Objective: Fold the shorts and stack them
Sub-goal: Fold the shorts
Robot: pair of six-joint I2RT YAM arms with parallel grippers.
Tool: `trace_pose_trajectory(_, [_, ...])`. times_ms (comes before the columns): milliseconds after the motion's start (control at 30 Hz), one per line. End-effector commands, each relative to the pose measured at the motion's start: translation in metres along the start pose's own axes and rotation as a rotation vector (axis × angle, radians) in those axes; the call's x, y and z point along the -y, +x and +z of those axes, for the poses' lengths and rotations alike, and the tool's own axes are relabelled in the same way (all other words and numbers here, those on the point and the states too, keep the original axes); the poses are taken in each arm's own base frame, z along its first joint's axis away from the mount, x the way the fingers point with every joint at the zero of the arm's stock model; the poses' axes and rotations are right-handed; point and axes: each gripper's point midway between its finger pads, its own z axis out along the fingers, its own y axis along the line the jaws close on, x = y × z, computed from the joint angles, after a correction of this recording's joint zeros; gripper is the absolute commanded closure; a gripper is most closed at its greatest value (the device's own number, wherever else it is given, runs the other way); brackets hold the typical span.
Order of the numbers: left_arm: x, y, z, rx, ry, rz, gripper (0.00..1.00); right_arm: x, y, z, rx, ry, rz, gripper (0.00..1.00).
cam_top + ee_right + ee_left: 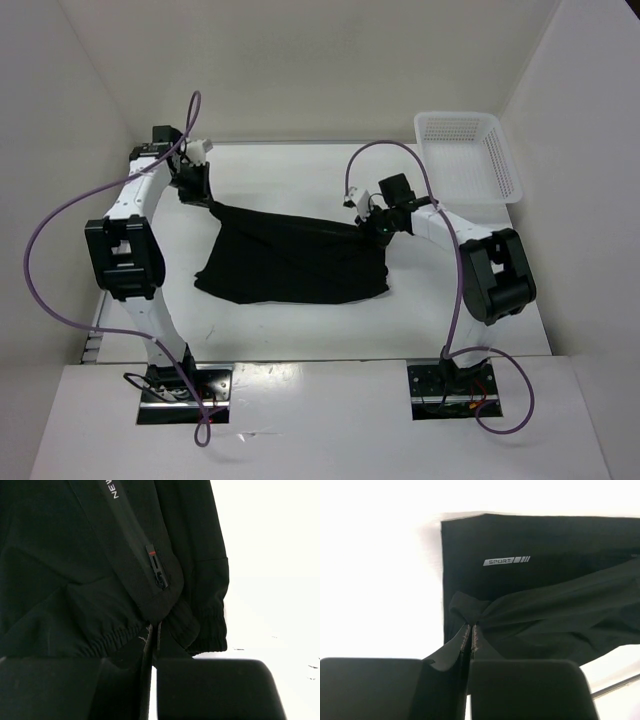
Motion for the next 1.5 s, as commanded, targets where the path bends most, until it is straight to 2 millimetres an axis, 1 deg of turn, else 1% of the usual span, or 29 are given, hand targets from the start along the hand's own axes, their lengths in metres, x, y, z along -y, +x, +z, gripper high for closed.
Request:
trace_pose_trajectory(0, [-0.003, -0.026, -0.039, 0.094, -0.096, 0.038, 1.00, 0.012, -0.032, -0.024, 0.081, 0.059, -0.016, 1.00])
trace_pose_trajectory(133, [-0.005, -0.045, -0.033, 0.135, -0.130, 0.066, 0.97, 0.021, -0.039, -0.024, 0.105, 0.105, -0.007, 1.00])
trace_pose_trajectory(167, [-0.005, -0.046, -0.019, 0.118, -0.125, 0.071, 0.95, 0.028, -0.035, -0.023, 0.096, 0.130, 0.015, 1.00])
trace_pose_trajectory(267, [-0.005, -0.056, 0.007, 0.093, -0.123, 0.086, 0.93, 0.043, -0.041, -0.024, 0.118, 0.184, 0.047, 1.00])
trace_pose_trajectory(367, [-0.008, -0.056, 0.031, 0.052, -0.116, 0.084, 0.93, 0.047, -0.035, -0.018, 0.100, 0.201, 0.075, 1.00])
trace_pose_trajectory(400, [-0.008, -0.053, 0.036, 0.039, -0.105, 0.080, 0.93, 0.050, -0.041, -0.020, 0.115, 0.210, 0.069, 1.00])
trace_pose_trajectory(467, [-0.010, -0.051, 0.047, 0.022, -0.095, 0.075, 0.93, 0.053, -0.039, -0.014, 0.112, 0.219, 0.095, 1.00])
trace_pose_trajectory(600, [-0.010, -0.059, 0.059, 0.045, -0.069, 0.083, 0.88, 0.067, -0.045, -0.014, 0.124, 0.282, 0.128, 1.00])
trace_pose_trajectory(667, [-0.010, -0.065, 0.064, 0.057, -0.060, 0.087, 0.82, 0.071, -0.043, -0.008, 0.116, 0.292, 0.142, 1.00])
trace_pose_trajectory(700, [-0.011, -0.065, 0.072, 0.048, -0.050, 0.084, 0.77, 0.074, -0.041, -0.009, 0.109, 0.310, 0.160, 0.93])
trace_pose_trajectory(767, [-0.005, -0.080, 0.072, 0.081, -0.019, 0.096, 0.69, 0.081, -0.038, -0.005, 0.105, 0.348, 0.203, 0.76])
trace_pose_trajectory(800, [-0.005, -0.078, 0.077, 0.067, -0.007, 0.091, 0.61, 0.087, -0.042, -0.009, 0.112, 0.378, 0.201, 0.62])
trace_pose_trajectory(833, [0.000, -0.081, 0.073, 0.073, 0.012, 0.094, 0.52, 0.090, -0.040, -0.010, 0.105, 0.395, 0.203, 0.56])
trace_pose_trajectory(867, [0.001, -0.089, 0.069, 0.095, 0.011, 0.102, 0.38, 0.093, -0.041, -0.011, 0.110, 0.416, 0.227, 0.52])
trace_pose_trajectory(900, [0.004, -0.086, 0.069, 0.085, 0.023, 0.099, 0.33, 0.099, -0.040, -0.014, 0.107, 0.452, 0.229, 0.51])
trace_pose_trajectory(933, [0.007, -0.091, 0.060, 0.104, 0.023, 0.106, 0.24, 0.102, -0.041, -0.015, 0.111, 0.469, 0.238, 0.51])
trace_pose_trajectory(1000, [0.004, -0.084, 0.045, 0.105, 0.007, 0.096, 0.08, 0.105, -0.042, -0.017, 0.118, 0.484, 0.237, 0.51])
trace_pose_trajectory(1033, [-0.008, -0.080, 0.036, 0.108, -0.016, 0.072, 0.00, 0.104, -0.037, -0.015, 0.105, 0.488, 0.240, 0.51])
trace_pose_trajectory(1067, [-0.011, -0.079, 0.020, 0.125, -0.032, 0.067, 0.00, 0.104, -0.039, -0.018, 0.115, 0.493, 0.238, 0.51])
trace_pose_trajectory(1100, [-0.016, -0.071, 0.016, 0.115, -0.047, 0.053, 0.00, 0.104, -0.039, -0.018, 0.116, 0.493, 0.238, 0.51])
trace_pose_trajectory(1133, [-0.021, -0.044, 0.024, 0.050, -0.058, 0.029, 0.00, 0.104, -0.037, -0.021, 0.113, 0.504, 0.239, 0.51])
trace_pose_trajectory(1167, [-0.028, -0.034, 0.014, 0.045, -0.097, 0.015, 0.00, 0.102, -0.033, -0.019, 0.104, 0.500, 0.241, 0.51])
trace_pose_trajectory(1200, [-0.030, -0.016, 0.016, 0.002, -0.106, 0.001, 0.00, 0.102, -0.033, -0.019, 0.104, 0.500, 0.241, 0.51])
trace_pose_trajectory(1233, [-0.029, 0.000, 0.017, -0.036, -0.103, -0.012, 0.00, 0.101, -0.034, -0.018, 0.107, 0.489, 0.230, 0.51])
trace_pose_trajectory(1267, [-0.024, 0.028, 0.020, -0.093, -0.078, -0.033, 0.00, 0.101, -0.034, -0.018, 0.107, 0.489, 0.230, 0.51])
trace_pose_trajectory(1333, [-0.020, 0.060, 0.021, -0.171, -0.059, -0.062, 0.00, 0.100, -0.035, -0.018, 0.109, 0.481, 0.220, 0.51])
trace_pose_trajectory(1367, [-0.015, 0.070, 0.022, -0.189, -0.032, -0.071, 0.00, 0.100, -0.035, -0.018, 0.109, 0.481, 0.220, 0.51])
trace_pose_trajectory(1400, [-0.012, 0.090, 0.023, -0.239, -0.018, -0.092, 0.02, 0.099, -0.036, -0.017, 0.110, 0.473, 0.210, 0.51])
trace_pose_trajectory(1467, [-0.010, 0.107, 0.026, -0.285, -0.003, -0.111, 0.11, 0.097, -0.035, -0.016, 0.106, 0.461, 0.210, 0.51])
